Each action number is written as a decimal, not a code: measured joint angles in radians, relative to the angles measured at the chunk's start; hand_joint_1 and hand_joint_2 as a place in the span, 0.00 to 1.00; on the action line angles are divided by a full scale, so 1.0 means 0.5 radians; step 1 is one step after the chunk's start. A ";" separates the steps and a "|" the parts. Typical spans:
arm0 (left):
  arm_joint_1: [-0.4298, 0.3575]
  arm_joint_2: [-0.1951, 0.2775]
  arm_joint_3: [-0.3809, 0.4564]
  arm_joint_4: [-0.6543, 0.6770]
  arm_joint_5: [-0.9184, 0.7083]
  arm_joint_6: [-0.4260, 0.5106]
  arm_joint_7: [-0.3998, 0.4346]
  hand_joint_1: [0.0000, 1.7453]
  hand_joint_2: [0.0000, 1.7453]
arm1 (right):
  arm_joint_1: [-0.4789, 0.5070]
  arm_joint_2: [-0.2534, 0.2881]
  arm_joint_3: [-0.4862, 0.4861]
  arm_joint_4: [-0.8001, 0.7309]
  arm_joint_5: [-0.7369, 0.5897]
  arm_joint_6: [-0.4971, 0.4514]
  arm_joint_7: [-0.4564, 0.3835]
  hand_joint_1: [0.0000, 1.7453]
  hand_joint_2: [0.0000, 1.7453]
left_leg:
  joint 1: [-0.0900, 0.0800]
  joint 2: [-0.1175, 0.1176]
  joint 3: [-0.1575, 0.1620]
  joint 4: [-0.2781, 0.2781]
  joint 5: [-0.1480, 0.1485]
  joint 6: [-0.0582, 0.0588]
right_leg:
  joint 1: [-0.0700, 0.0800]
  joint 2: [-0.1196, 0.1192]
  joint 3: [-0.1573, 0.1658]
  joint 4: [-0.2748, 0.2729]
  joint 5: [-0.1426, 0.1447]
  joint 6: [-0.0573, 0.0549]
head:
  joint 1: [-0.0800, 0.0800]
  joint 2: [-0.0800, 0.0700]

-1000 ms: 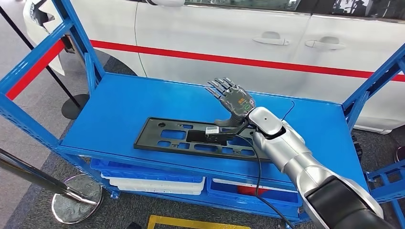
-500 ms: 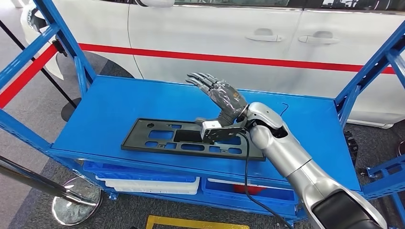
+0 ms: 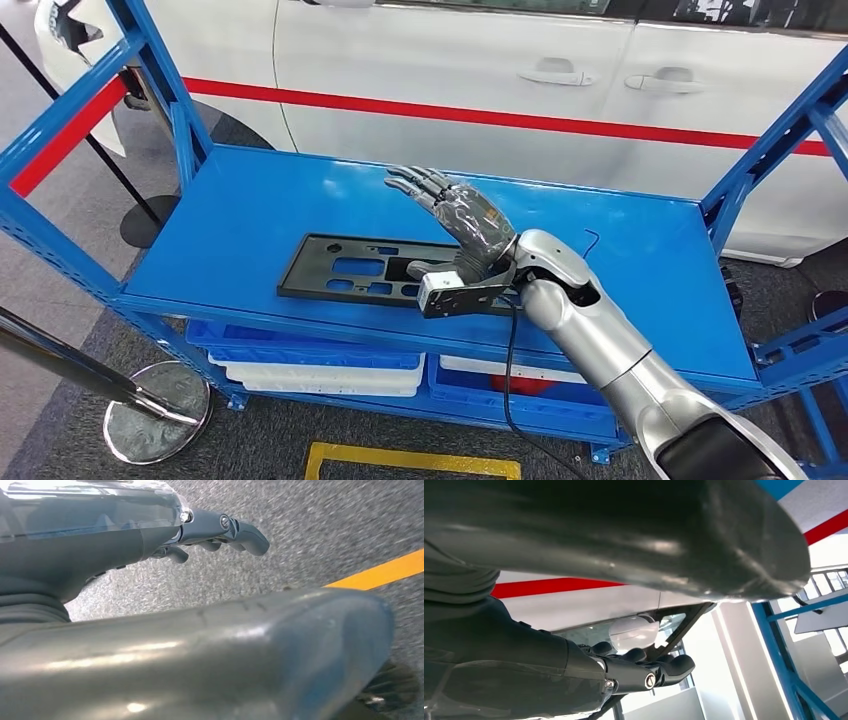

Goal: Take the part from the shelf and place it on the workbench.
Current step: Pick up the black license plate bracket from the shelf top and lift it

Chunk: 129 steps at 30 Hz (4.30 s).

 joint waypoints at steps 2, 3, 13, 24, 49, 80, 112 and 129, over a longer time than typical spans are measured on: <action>0.002 0.001 0.000 0.000 -0.006 -0.002 0.002 0.00 0.00 | 0.013 0.001 0.004 -0.001 0.006 -0.008 0.008 0.00 0.00 | -0.004 0.001 -0.039 0.001 0.032 0.000 | 0.000 0.000 0.047 0.019 0.018 -0.006 | 0.000 0.000; 0.001 0.001 0.001 0.000 -0.007 -0.002 0.002 0.00 0.00 | 0.015 0.001 0.006 -0.002 0.007 -0.011 0.011 0.00 0.00 | -0.007 0.001 -0.057 0.001 0.048 -0.002 | 0.002 -0.001 0.124 -0.081 0.072 -0.015 | 0.000 0.000; 0.007 -0.004 0.001 0.000 -0.023 0.007 0.002 0.00 0.00 | 0.002 -0.013 0.027 -0.022 0.065 -0.046 0.030 0.00 0.00 | -0.007 0.007 -0.174 0.162 -0.073 -0.106 | 0.020 -0.045 0.375 -0.636 0.274 -0.115 | -0.001 0.000; 0.016 -0.004 0.001 0.000 -0.036 0.022 0.002 0.00 0.00 | 0.017 -0.049 0.079 0.004 0.195 -0.144 0.096 0.00 0.00 | 0.011 -0.012 0.135 0.008 -0.121 -0.082 | 0.018 -0.036 0.237 -0.547 0.327 -0.047 | -0.001 0.000; -0.011 -0.012 0.001 -0.001 -0.135 -0.016 0.026 0.00 0.00 | -0.076 -0.070 0.325 0.517 1.340 -0.570 0.692 0.00 1.00 | 0.007 0.005 -0.092 0.387 -0.212 -0.132 | 0.010 -0.047 0.231 -0.562 0.346 -0.098 | -0.001 0.000; -0.052 -0.042 0.014 -0.005 -0.199 -0.056 0.036 0.00 0.00 | -0.406 -0.001 0.189 1.514 1.511 -0.283 0.958 0.00 1.00 | -0.002 -0.014 -0.074 0.314 -0.168 -0.119 | 0.009 -0.053 0.212 -0.552 0.353 -0.096 | -0.001 0.000; -0.070 -0.039 0.043 -0.005 -0.241 -0.078 0.032 0.00 0.00 | -0.528 0.124 0.024 1.682 1.517 -0.180 0.930 0.86 1.00 | 0.011 -0.019 0.057 0.112 -0.115 -0.117 | 0.012 -0.037 0.220 -0.547 0.356 -0.084 | -0.001 0.000; -0.077 -0.042 0.058 -0.005 -0.274 -0.092 0.039 0.00 0.00 | -0.492 0.099 -0.336 1.638 0.830 -0.065 0.201 0.93 1.00 | 0.004 -0.013 0.106 -0.020 -0.064 -0.051 | 0.017 -0.040 0.239 -0.538 0.346 -0.043 | -0.001 0.000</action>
